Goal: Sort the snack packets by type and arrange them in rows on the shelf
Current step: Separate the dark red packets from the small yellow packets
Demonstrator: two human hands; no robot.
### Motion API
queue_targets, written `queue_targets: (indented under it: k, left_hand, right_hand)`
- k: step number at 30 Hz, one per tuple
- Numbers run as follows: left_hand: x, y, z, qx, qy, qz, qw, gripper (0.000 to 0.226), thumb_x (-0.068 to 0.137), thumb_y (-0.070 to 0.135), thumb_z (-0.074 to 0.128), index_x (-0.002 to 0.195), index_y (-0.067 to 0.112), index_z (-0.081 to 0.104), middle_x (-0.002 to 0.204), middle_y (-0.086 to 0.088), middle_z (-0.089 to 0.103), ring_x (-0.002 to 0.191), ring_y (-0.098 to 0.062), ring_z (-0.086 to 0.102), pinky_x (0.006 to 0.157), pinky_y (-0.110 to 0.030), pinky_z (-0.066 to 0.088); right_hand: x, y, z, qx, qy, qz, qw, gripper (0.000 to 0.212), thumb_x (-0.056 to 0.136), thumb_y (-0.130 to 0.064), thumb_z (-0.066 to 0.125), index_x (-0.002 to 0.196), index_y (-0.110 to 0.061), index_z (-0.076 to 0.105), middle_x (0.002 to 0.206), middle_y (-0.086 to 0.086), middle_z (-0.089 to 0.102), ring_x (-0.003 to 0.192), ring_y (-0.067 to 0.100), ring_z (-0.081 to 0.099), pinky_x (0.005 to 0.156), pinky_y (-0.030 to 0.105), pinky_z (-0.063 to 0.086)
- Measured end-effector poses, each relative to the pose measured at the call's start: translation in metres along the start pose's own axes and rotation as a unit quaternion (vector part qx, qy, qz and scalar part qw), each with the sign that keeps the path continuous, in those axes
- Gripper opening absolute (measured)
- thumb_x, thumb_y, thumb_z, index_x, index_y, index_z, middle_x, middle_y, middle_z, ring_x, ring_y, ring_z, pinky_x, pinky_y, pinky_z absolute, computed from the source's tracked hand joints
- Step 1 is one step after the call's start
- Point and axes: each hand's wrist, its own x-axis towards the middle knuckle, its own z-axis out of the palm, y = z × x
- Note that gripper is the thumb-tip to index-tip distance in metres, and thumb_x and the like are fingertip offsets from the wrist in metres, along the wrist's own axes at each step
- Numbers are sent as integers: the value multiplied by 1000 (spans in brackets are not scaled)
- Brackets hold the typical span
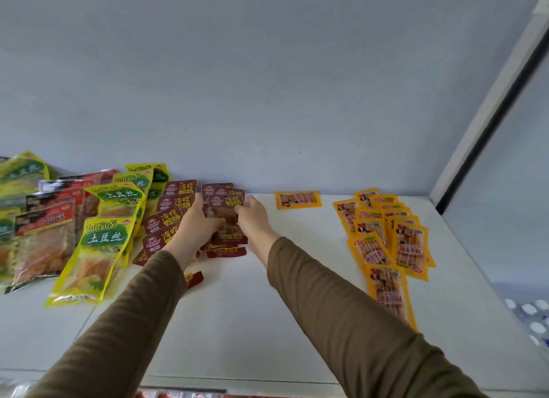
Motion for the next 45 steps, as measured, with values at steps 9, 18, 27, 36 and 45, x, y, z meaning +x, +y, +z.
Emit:
queue_targets:
  k: [9,18,27,36,45]
  left_hand:
    - [7,1,15,107,44,56,992,87,96,21,70,163,21,15,163,-13,30,147,-36,33,116,-51,38]
    - [19,62,89,119,-54,222,966,55,97,23,66,149,18,48,150,-9,48,142,-28,39,116,-42,33]
    - [44,78,146,300,-77,227,923,52,101,29,56,147,9,46,139,-21,53,129,-42,42,108,-47,37]
    - [37,89,143,426,-133,196,873,60,90,37,70,142,15,50,135,-18,44,130,-40,37,103,-49,38]
    - [12,77,141,416,-148,247,863,64,95,31,68,150,12,42,144,-17,46,132,-38,41,109,-46,38]
  right_hand:
    - [-17,7,-40,12,-23,-54,998,42,103,-10,41,142,-18,56,133,-12,60,115,1,53,87,12,41]
    - [-36,8,-127,-95,67,-152,981,29,98,-11,52,120,-20,69,122,-7,68,112,10,61,91,23,46]
    - [-76,18,-217,-209,181,-185,943,21,101,-21,55,116,-25,69,112,-17,67,103,-3,60,82,12,43]
    - [-142,46,-284,-304,281,-76,907,22,100,-30,53,121,-29,62,110,-11,63,104,10,61,83,26,44]
    - [-169,77,-253,-447,205,-43,870,88,81,-53,74,151,-25,29,144,4,44,124,27,44,97,39,43]
